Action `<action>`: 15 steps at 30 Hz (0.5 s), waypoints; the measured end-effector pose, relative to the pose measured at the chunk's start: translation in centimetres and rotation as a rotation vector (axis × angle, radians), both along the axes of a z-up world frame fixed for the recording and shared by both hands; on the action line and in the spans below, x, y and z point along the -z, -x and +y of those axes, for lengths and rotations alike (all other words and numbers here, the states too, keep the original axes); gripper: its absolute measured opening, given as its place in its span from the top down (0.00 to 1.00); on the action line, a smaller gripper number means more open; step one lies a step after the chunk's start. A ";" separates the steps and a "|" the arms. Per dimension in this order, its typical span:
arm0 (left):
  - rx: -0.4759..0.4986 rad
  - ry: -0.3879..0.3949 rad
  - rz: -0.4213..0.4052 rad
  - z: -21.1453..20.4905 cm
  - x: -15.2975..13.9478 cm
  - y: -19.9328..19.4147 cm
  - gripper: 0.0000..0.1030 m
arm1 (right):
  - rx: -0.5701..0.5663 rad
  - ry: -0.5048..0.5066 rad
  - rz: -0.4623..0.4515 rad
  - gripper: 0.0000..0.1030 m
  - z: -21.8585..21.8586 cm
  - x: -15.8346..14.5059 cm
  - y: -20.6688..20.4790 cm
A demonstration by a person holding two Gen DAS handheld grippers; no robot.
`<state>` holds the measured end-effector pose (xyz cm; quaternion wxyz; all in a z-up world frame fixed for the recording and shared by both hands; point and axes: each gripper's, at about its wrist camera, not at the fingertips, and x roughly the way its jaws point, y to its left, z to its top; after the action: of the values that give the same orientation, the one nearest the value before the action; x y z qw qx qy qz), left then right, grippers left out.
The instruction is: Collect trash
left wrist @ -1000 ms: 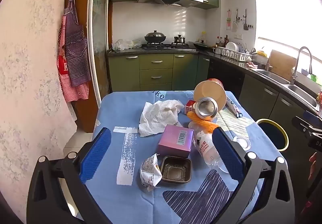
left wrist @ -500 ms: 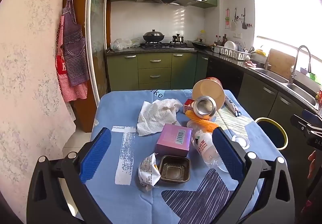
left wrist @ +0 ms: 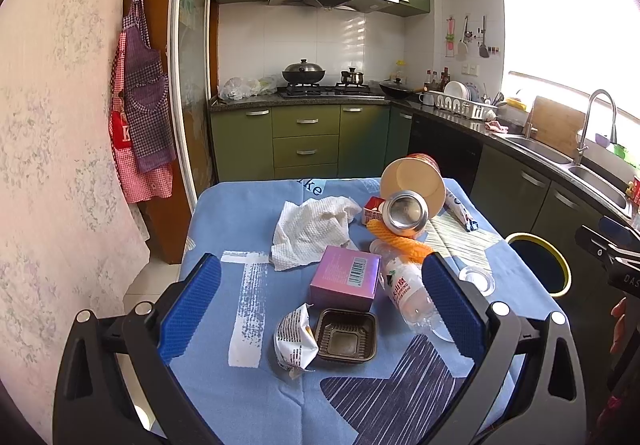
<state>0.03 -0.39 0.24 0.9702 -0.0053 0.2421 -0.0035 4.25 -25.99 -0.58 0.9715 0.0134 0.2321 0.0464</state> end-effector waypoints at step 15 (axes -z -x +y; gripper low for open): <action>0.000 0.003 0.002 0.1 0.3 0.0 0.04 | 0.003 -0.001 0.001 0.06 0.0 0.1 0.0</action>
<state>0.07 -0.31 -0.11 0.9699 -0.0067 0.2433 -0.0038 4.28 -26.02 -0.69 0.9714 0.0142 0.2326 0.0452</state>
